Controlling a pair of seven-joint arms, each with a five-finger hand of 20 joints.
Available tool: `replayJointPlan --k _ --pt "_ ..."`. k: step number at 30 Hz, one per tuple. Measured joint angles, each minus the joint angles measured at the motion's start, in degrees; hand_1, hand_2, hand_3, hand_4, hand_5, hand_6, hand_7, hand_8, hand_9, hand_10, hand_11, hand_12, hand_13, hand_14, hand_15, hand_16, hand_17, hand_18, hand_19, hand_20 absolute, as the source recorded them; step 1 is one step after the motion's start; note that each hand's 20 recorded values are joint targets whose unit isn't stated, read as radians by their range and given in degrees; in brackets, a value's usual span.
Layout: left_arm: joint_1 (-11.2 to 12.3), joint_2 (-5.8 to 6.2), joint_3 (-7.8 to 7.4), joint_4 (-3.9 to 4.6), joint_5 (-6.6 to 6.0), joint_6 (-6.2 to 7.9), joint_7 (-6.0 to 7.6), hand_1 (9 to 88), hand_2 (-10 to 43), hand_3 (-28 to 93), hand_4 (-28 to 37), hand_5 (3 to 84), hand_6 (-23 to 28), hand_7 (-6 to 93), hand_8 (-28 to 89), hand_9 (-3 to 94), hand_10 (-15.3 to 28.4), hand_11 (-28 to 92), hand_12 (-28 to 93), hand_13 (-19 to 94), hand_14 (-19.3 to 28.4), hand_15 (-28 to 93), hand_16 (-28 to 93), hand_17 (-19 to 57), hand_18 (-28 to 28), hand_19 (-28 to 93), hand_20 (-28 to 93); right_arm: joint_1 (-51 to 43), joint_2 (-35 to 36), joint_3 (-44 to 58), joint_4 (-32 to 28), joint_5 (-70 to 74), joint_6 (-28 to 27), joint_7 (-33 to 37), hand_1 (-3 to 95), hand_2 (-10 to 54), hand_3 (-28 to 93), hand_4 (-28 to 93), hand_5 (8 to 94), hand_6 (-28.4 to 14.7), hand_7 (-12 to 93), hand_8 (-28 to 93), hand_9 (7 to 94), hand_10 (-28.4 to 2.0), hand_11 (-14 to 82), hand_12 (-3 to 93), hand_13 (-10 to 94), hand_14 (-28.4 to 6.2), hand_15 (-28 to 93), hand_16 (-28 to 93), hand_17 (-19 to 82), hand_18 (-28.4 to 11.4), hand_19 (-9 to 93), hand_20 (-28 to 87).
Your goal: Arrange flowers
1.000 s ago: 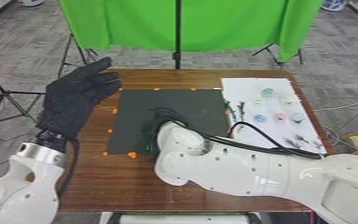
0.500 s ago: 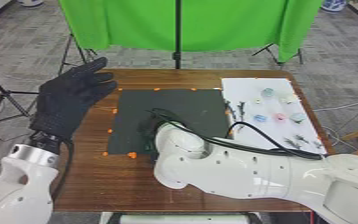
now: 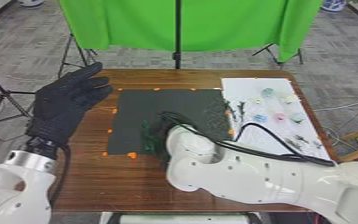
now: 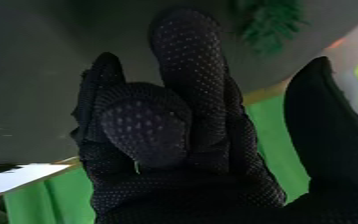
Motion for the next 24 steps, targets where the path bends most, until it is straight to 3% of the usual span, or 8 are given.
replayJointPlan --k 10,24 --pt "-0.1 -0.07 0.21 0.01 0.00 0.18 0.21 21.8 7.7 79 -22.8 42.0 12.6 13.0 -8 35.1 23.0 33 11 24 28.4 56 -11 -9.3 27.6 62 4 -0.8 0.2 1.2 -0.7 1.4 -1.5 -1.8 23.9 8.8 69 -22 74.8 -8.5 12 -11 87.7 -16.0 36.0 20.3 85 -9.1 71 18 40 -26.4 93 10" --pt "-2.2 0.74 1.19 0.49 -0.02 0.08 0.62 21.9 7.7 79 -22.9 42.1 12.6 13.1 -9 35.2 23.1 33 11 24 28.4 56 -11 -9.3 27.6 62 4 0.8 -2.9 -1.2 0.0 4.3 0.0 -3.2 23.7 9.1 70 -22 74.7 -8.2 12 -11 87.5 -16.0 36.4 20.2 84 -9.3 72 18 40 -26.3 93 9"
